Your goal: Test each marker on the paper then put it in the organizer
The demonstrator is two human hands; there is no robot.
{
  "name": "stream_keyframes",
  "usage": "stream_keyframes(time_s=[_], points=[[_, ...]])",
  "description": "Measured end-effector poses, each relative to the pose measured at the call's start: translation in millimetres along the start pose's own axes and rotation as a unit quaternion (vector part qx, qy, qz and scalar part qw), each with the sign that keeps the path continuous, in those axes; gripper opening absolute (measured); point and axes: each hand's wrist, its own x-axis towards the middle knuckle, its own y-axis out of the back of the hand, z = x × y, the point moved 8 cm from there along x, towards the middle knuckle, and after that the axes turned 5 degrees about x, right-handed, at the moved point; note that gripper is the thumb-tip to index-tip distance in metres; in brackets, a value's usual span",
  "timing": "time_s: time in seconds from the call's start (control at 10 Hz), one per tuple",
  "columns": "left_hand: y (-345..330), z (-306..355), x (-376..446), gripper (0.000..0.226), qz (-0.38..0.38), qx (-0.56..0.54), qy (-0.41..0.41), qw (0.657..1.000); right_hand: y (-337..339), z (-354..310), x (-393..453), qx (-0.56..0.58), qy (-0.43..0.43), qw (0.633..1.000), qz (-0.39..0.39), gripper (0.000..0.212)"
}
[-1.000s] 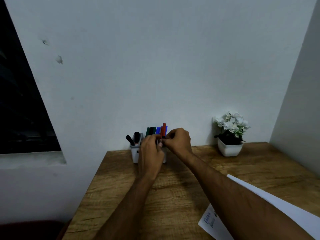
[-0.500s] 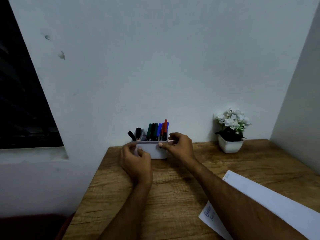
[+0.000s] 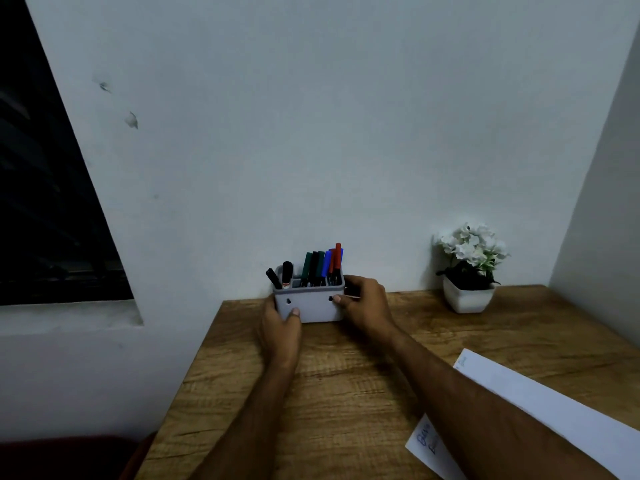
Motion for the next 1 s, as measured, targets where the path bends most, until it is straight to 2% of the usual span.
stream_keyframes(time_s=[0.4,0.7,0.9,1.0], points=[[-6.6,-5.4,7.1,0.053,-0.028,-0.025,0.032,0.999,-2.9,1.0,1.5,-0.011,-0.022,1.000,-0.009,0.049],[-5.2,-5.4,5.2,0.057,-0.036,-0.011,0.021,0.999,0.6,-3.9,-6.6,-0.038,-0.025,0.999,-0.015,0.057],[10.6,10.4,-14.2,0.066,-0.010,0.069,-0.019,0.997,15.9,-26.8,-28.6,-0.214,0.062,0.974,-0.028,0.061],[17.5,22.3,-29.2,0.069,0.002,0.121,-0.058,0.991,25.5,-30.9,-31.9,-0.288,0.091,0.953,-0.022,0.072]])
